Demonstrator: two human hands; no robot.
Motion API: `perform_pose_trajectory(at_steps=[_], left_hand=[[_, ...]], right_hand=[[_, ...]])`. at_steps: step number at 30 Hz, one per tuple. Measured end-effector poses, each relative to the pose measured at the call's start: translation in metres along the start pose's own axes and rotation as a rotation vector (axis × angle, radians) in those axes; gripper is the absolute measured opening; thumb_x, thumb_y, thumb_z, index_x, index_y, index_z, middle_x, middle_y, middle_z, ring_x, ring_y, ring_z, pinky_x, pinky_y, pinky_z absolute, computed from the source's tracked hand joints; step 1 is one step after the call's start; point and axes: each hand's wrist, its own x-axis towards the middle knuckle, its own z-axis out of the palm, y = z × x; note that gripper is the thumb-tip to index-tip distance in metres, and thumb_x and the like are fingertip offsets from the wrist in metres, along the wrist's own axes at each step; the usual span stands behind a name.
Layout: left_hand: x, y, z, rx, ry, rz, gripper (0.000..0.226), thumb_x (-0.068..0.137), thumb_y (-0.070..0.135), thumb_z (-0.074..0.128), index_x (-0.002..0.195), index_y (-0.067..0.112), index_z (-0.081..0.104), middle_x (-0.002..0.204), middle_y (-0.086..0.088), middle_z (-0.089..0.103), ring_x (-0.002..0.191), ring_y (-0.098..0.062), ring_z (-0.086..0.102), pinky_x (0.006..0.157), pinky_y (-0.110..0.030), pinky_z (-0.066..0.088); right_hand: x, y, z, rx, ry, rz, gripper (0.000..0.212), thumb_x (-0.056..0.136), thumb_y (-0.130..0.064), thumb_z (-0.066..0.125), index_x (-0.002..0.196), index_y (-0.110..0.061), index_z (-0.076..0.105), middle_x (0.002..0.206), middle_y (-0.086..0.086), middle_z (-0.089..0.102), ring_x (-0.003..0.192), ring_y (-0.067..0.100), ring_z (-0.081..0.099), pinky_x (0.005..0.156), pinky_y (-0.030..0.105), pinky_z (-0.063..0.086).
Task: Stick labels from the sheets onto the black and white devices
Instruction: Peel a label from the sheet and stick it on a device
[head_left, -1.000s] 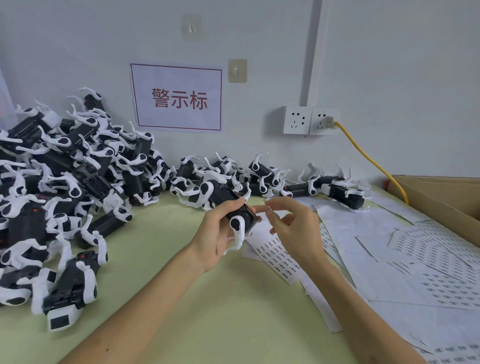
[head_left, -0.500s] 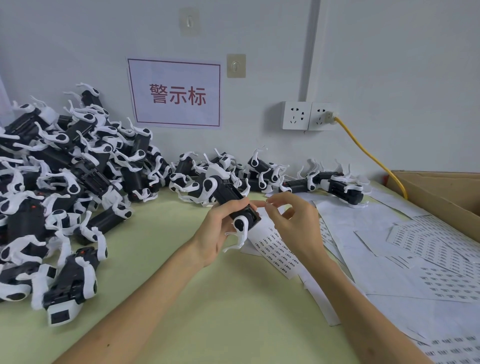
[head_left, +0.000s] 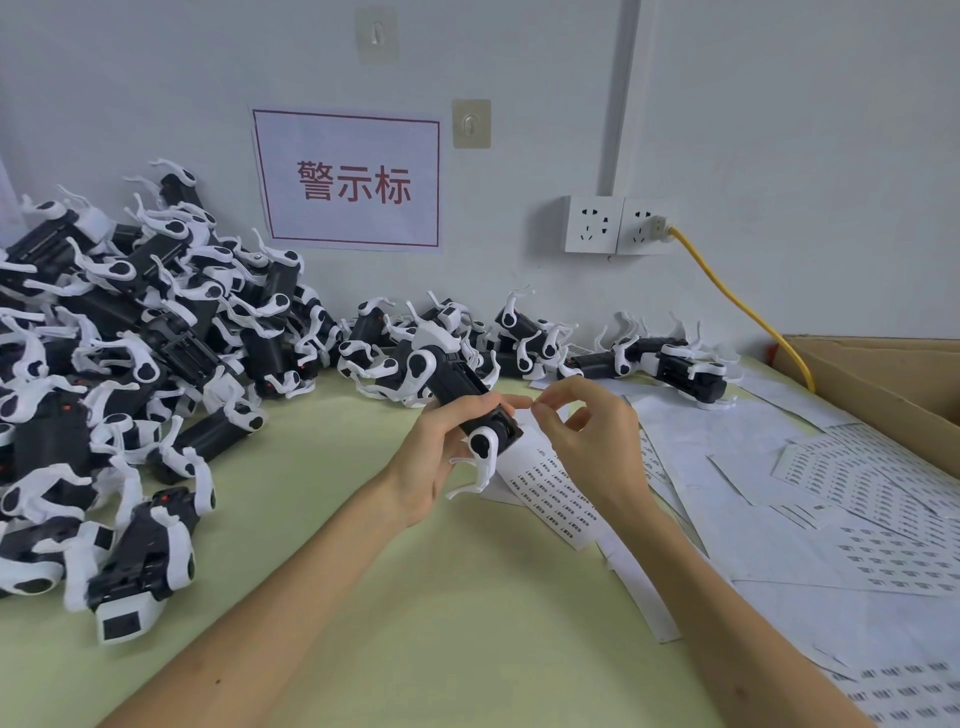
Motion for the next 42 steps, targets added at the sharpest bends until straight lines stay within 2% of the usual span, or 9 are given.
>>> perform_pose_trajectory(at_steps=[6,11,15,17,21,29,35,39,42], left_hand=[[0.001,-0.001,0.0,-0.014,0.009,-0.012,0.054,0.084,0.039,0.057,0.111,-0.007,0.063,0.127,-0.001,0.073,0.106,-0.016,0.065,0.072,-0.016,0.052],[0.003,-0.002,0.003,-0.005,0.082,-0.007,0.067,0.084,0.045,0.066,0.124,-0.008,0.063,0.114,-0.002,0.075,0.088,-0.007,0.068,0.062,-0.013,0.049],[0.005,-0.002,0.002,-0.05,0.16,-0.037,0.075,0.079,0.056,0.065,0.133,0.003,0.063,0.122,-0.008,0.074,0.104,-0.018,0.072,0.082,-0.024,0.054],[0.005,-0.003,0.002,-0.049,0.191,-0.057,0.074,0.078,0.06,0.065,0.134,0.012,0.064,0.124,-0.008,0.074,0.118,-0.026,0.068,0.095,-0.033,0.051],[0.007,-0.006,0.004,0.035,0.235,-0.023,0.064,0.078,0.072,0.057,0.125,0.03,0.07,0.117,0.005,0.075,0.107,-0.017,0.065,0.094,-0.037,0.049],[0.006,-0.011,0.0,0.117,0.122,-0.027,0.081,0.075,0.088,0.045,0.135,0.036,0.063,0.129,0.009,0.071,0.121,-0.012,0.065,0.095,-0.034,0.049],[0.018,-0.019,0.006,0.527,0.009,-0.099,0.03,0.1,0.051,0.056,0.126,0.037,0.061,0.125,0.015,0.064,0.123,-0.006,0.06,0.101,-0.029,0.05],[0.01,-0.035,-0.005,0.683,-0.091,-0.041,0.024,0.1,0.015,0.063,0.108,0.035,0.073,0.105,0.019,0.069,0.098,0.001,0.065,0.085,-0.01,0.047],[0.012,-0.031,-0.007,0.622,-0.036,-0.058,0.029,0.1,-0.003,0.051,0.104,0.014,0.074,0.099,0.012,0.071,0.083,0.01,0.066,0.074,-0.007,0.048]], right_hand=[[-0.001,-0.001,0.001,-0.042,-0.02,0.002,0.017,0.094,-0.014,0.066,0.081,-0.025,0.063,0.059,-0.032,0.056,0.045,0.005,0.048,0.042,0.013,0.033],[-0.002,-0.003,0.002,-0.029,0.005,-0.005,0.02,0.097,-0.018,0.063,0.082,-0.031,0.059,0.074,-0.022,0.063,0.052,0.008,0.051,0.05,0.02,0.038],[-0.001,-0.011,-0.005,0.217,-0.032,0.049,0.015,0.095,-0.025,0.069,0.098,-0.033,0.057,0.086,-0.004,0.072,0.061,0.013,0.064,0.056,0.022,0.046],[-0.002,-0.017,-0.006,0.37,-0.203,0.122,0.037,0.089,-0.037,0.074,0.119,-0.033,0.051,0.097,-0.002,0.075,0.076,0.015,0.072,0.065,0.023,0.051],[-0.005,-0.019,0.0,0.394,-0.366,0.181,0.079,0.077,-0.048,0.08,0.142,-0.038,0.038,0.111,-0.01,0.072,0.102,0.007,0.071,0.079,0.017,0.051],[-0.004,-0.021,-0.003,0.485,-0.349,0.198,0.083,0.072,-0.037,0.09,0.142,-0.035,0.044,0.105,-0.016,0.075,0.103,0.004,0.071,0.077,0.012,0.051],[0.004,-0.021,-0.011,0.663,-0.123,0.307,0.076,0.064,-0.037,0.083,0.133,-0.025,0.052,0.094,-0.012,0.078,0.09,0.005,0.072,0.077,0.021,0.055],[0.01,-0.017,-0.019,0.789,-0.037,0.454,0.07,0.07,-0.041,0.076,0.133,-0.017,0.056,0.109,-0.001,0.069,0.1,0.011,0.067,0.079,0.031,0.051],[0.011,-0.014,-0.026,0.931,-0.091,0.506,0.029,0.084,-0.042,0.072,0.105,-0.023,0.065,0.09,-0.001,0.066,0.087,0.017,0.061,0.083,0.033,0.044]])
